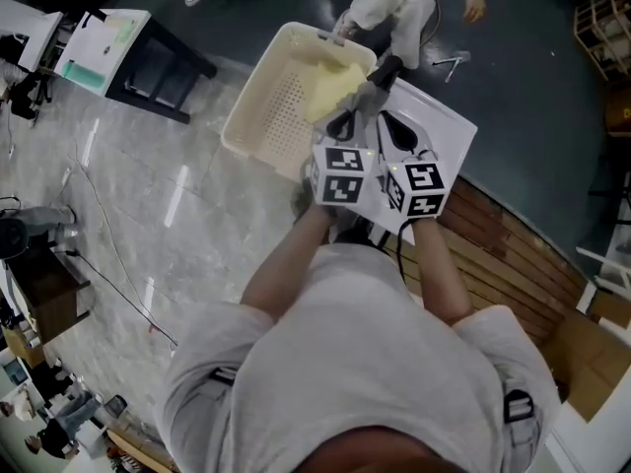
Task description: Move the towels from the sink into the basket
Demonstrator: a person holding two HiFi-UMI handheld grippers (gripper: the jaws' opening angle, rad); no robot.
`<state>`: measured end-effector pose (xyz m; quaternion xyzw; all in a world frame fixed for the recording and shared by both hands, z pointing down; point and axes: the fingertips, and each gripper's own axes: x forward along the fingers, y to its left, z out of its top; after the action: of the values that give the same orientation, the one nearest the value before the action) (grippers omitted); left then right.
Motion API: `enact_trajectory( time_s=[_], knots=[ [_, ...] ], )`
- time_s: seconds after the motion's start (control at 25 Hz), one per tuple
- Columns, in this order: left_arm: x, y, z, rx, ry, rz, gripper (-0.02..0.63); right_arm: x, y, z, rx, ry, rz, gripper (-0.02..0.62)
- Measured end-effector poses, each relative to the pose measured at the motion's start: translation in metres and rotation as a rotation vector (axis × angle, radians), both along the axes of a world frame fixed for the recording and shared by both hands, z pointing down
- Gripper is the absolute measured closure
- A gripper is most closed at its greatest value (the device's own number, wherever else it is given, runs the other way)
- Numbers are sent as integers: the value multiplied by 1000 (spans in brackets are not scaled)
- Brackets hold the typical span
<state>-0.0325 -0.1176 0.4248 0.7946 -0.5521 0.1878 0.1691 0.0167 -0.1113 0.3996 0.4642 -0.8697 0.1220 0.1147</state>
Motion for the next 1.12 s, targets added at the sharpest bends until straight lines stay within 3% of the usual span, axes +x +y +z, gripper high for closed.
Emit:
enact_trajectory(
  time_s=[0.72, 1.12],
  knots=[
    [-112, -11, -27, 67, 11, -198, 578, -83, -21, -30, 68, -7, -115, 589],
    [-144, -18, -21, 56, 17, -225, 578, -118, -29, -29, 66, -4, -147, 589]
  ],
)
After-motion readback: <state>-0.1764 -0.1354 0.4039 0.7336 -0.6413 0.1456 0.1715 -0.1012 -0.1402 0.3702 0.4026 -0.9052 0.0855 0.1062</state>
